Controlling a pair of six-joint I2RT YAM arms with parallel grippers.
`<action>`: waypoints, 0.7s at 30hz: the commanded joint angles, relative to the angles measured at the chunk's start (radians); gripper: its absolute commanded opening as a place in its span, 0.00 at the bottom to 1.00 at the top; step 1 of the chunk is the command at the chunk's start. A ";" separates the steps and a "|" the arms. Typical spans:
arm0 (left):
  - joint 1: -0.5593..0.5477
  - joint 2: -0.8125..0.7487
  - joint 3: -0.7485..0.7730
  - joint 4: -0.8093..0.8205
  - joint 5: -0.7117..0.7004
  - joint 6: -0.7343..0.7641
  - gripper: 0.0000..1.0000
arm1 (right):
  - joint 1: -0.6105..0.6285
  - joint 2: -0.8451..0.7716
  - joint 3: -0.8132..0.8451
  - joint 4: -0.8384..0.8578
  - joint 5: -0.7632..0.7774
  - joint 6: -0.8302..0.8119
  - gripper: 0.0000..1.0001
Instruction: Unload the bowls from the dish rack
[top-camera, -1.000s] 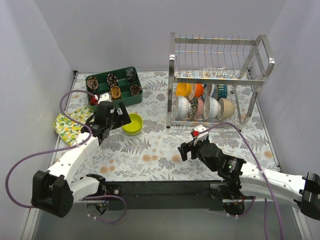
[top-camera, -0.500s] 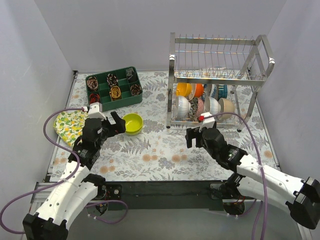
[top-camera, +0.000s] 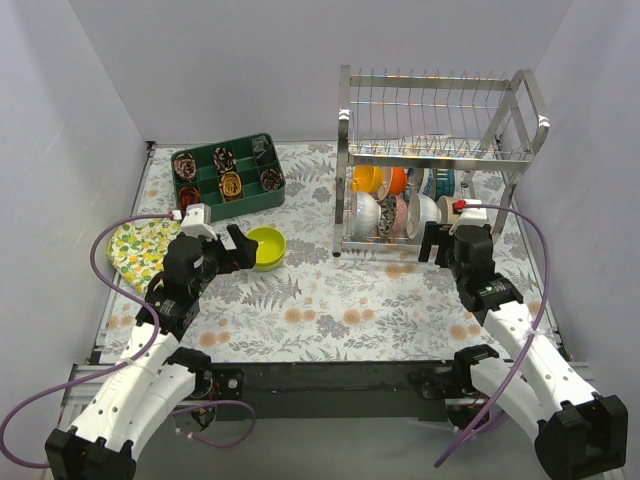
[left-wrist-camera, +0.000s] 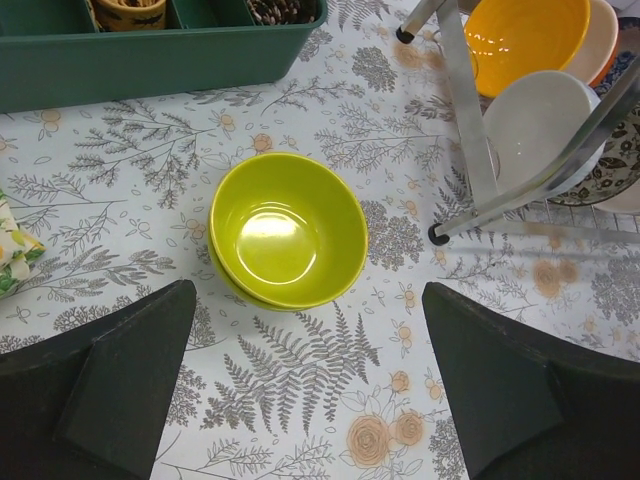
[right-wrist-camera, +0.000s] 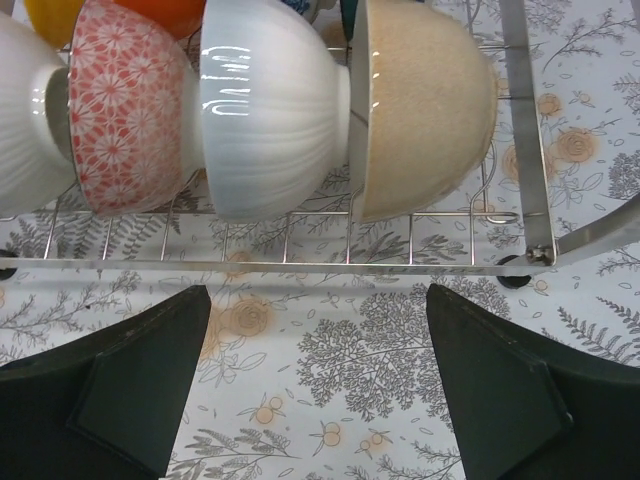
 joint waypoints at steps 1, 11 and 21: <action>0.005 -0.013 0.000 0.014 0.049 0.020 0.98 | -0.080 0.027 0.062 0.041 -0.064 -0.041 0.97; 0.005 -0.041 -0.003 0.014 0.115 0.026 0.98 | -0.254 0.109 0.053 0.200 -0.176 -0.061 0.97; 0.005 -0.055 -0.003 0.014 0.167 0.025 0.98 | -0.300 0.217 0.065 0.300 -0.242 -0.155 0.99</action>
